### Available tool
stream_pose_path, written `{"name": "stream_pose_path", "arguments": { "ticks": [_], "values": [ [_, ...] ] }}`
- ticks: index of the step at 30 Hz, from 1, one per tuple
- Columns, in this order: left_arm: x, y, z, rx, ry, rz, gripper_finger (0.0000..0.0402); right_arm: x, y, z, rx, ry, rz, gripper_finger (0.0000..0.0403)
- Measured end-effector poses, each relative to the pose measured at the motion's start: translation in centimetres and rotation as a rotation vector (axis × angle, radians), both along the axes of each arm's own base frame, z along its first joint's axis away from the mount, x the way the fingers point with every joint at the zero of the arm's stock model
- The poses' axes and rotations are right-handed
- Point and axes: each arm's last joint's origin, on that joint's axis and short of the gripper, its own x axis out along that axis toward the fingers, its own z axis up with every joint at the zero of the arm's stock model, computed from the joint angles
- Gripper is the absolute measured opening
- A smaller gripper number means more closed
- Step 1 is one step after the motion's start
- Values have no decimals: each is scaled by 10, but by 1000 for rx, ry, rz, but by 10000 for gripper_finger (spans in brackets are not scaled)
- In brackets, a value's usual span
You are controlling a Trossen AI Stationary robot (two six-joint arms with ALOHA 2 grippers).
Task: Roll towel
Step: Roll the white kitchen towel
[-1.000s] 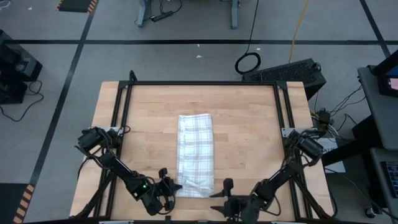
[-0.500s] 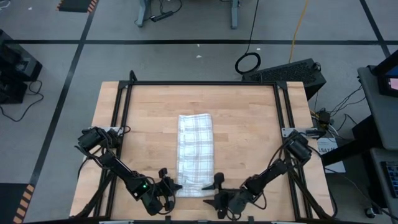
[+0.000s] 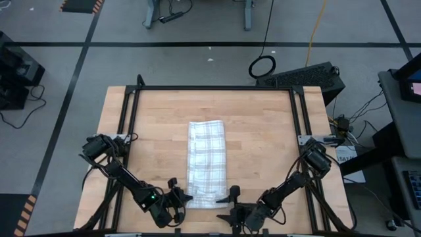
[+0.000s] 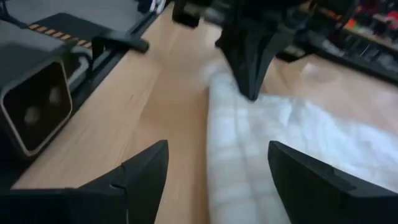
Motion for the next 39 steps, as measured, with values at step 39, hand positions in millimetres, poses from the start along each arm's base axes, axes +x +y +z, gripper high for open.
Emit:
{"name": "stream_pose_path", "arguments": {
  "ticks": [39],
  "values": [
    [-23, -12, 54, 96, -78, -194, 153, 18, -33, -18, 265, 161, -151, 158]
  ]
}}
